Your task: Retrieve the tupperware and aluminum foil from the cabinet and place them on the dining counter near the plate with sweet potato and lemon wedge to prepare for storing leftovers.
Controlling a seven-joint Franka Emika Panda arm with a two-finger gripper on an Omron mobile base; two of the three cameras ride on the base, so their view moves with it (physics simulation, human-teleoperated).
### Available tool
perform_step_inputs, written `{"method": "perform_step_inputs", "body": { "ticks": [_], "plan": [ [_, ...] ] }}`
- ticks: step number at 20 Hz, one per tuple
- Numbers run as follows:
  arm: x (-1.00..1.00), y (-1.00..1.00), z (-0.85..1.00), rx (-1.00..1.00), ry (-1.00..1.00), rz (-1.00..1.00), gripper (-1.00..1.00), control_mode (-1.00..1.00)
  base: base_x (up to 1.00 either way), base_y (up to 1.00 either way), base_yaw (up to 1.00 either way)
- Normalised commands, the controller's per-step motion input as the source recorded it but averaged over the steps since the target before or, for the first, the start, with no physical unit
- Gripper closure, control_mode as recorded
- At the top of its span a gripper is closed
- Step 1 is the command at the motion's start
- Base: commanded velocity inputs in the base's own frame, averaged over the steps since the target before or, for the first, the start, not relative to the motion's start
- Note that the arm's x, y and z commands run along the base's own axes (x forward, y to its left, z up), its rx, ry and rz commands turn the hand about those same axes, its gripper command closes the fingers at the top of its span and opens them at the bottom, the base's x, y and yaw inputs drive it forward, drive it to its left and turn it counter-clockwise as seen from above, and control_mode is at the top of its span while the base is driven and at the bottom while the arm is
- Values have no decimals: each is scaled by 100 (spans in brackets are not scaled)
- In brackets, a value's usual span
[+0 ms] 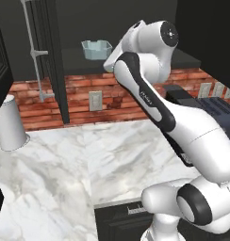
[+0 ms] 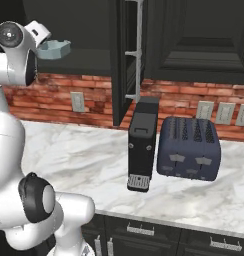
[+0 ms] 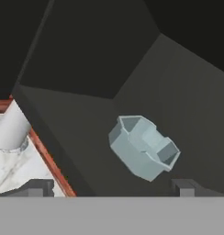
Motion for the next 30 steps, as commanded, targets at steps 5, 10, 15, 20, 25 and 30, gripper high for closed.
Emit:
{"method": "perform_step_inputs", "body": {
  "ticks": [5,10,15,20,25,30],
  "plan": [
    [64,14,0,0,2,0,-100,-100,0,0,0],
    [58,1,0,0,6,0,-100,-100,0,0,0],
    [57,0,-1,0,9,0,-100,-100,0,0,0],
    [59,0,-5,0,7,1,-100,-100,0,0,0],
    [63,0,-10,0,3,2,-100,-100,0,0,0],
    [64,6,-6,0,2,0,-100,-100,0,0,0]
  ]
}}
